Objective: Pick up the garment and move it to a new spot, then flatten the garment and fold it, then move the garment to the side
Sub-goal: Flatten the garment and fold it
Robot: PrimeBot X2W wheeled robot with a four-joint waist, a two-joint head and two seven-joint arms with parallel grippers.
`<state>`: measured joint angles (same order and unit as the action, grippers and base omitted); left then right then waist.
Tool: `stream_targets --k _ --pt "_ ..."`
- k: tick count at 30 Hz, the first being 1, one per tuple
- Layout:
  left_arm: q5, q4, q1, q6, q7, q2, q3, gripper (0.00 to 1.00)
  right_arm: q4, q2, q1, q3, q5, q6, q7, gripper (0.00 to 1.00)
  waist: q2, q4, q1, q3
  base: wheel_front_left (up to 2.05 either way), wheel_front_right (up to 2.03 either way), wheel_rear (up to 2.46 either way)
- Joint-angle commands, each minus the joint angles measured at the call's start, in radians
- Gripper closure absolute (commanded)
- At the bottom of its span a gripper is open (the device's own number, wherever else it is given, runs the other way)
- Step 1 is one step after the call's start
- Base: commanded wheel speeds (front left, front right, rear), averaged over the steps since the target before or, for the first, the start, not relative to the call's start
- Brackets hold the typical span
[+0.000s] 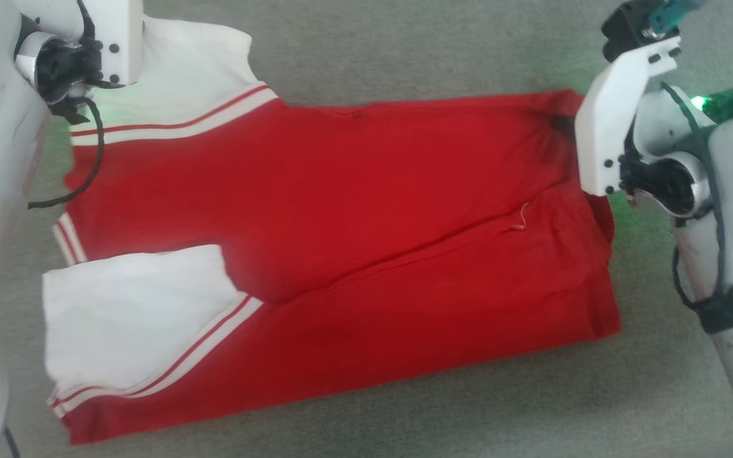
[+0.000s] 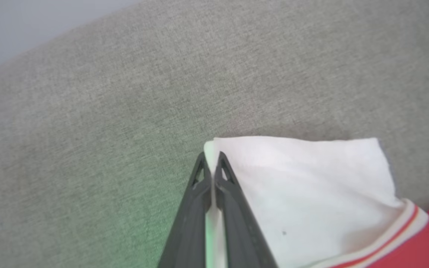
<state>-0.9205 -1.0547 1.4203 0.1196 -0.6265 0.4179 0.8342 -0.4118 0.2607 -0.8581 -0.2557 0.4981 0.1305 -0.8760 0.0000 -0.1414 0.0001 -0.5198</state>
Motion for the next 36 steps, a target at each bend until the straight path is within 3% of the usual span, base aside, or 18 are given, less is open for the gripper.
stream_targets --k 1,9,16,22,30,31,36 --pt "-0.005 -0.003 0.020 0.004 -0.009 -0.006 0.001 1.00 -0.007 0.002 0.044 -0.008 0.003 0.000 -0.015 1.00 0.0000 0.021 -0.0001 0.021 0.00 0.00 0.00" --pt "-0.003 0.052 -0.013 0.010 -0.070 0.000 0.046 1.00 0.142 0.092 0.126 0.047 0.019 0.000 -0.036 1.00 0.0000 0.095 -0.0001 0.107 0.00 0.00 0.00" --pt "-0.004 0.208 -0.092 -0.018 -0.105 0.057 0.066 1.00 0.316 0.120 0.253 0.122 0.017 0.000 -0.102 1.00 0.0000 0.134 -0.0001 0.173 0.00 0.00 0.00" --pt "-0.025 0.491 -0.235 -0.121 -0.153 0.154 0.067 1.00 0.467 0.118 0.385 0.203 0.004 0.000 -0.183 1.00 0.0000 0.164 -0.0001 0.215 0.00 0.00 0.00" --pt "-0.076 0.949 -0.513 -0.343 -0.195 0.335 0.055 1.00 0.587 0.067 0.561 0.300 -0.009 0.000 -0.262 1.00 0.0000 0.180 -0.0001 0.236 0.00 0.00 0.00" --pt "-0.076 0.949 -0.513 -0.343 -0.195 0.335 0.055 1.00 0.587 0.067 0.561 0.300 -0.009 0.000 -0.262 1.00 0.0000 0.180 -0.0001 0.236 0.00 0.00 0.00" --pt "-0.115 1.085 -0.672 -0.430 -0.159 0.389 0.055 1.00 0.565 0.020 0.625 0.316 -0.016 0.000 -0.248 1.00 0.0000 0.179 -0.0001 0.238 0.00 0.00 0.00"
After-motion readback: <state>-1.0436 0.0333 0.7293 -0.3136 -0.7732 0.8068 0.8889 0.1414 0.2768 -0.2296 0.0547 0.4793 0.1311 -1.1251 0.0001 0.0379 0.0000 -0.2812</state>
